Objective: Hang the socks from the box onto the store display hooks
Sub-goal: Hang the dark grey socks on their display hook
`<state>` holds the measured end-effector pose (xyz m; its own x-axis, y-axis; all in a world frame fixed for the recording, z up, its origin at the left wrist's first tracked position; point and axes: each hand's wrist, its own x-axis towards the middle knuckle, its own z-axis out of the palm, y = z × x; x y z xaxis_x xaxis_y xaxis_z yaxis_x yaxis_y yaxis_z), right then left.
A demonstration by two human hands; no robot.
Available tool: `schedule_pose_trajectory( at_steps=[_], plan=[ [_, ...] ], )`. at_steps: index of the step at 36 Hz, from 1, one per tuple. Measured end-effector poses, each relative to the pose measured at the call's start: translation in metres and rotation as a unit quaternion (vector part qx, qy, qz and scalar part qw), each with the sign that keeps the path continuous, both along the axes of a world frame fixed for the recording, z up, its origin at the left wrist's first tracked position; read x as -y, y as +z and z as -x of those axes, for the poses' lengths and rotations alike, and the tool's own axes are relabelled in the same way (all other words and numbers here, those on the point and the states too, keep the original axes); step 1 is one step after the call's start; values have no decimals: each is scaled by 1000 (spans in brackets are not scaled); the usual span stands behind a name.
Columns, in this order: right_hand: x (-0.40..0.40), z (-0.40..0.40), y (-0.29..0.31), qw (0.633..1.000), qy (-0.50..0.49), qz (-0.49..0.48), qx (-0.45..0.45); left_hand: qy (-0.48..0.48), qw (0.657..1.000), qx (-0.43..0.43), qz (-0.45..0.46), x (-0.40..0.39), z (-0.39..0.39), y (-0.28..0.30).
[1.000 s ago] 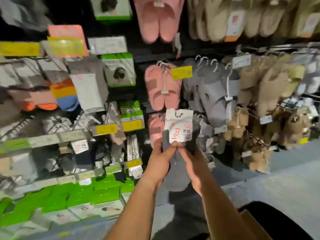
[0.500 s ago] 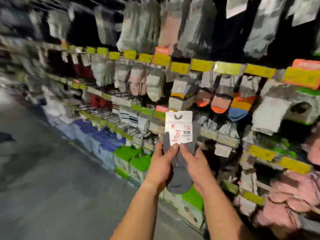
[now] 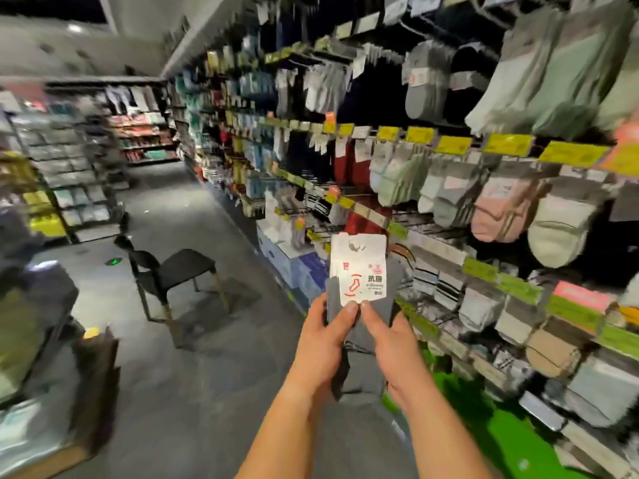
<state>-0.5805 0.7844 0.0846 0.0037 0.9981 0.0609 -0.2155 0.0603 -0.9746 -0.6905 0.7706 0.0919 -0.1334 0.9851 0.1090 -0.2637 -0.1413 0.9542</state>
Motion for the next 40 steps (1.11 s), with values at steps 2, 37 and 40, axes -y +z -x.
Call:
schedule_pose_trajectory(
  at_steps=[2,37,40],
  plan=[
    [-29,20,-4,1000,7,-3,0,10,1000,9,-2,-27,19,-4],
    [-657,392,-4,996,64,-33,54,74,991,110,6,-627,381,1],
    [-707,441,6,996,49,-39,59,52,993,100,20,-680,432,13]
  ],
)
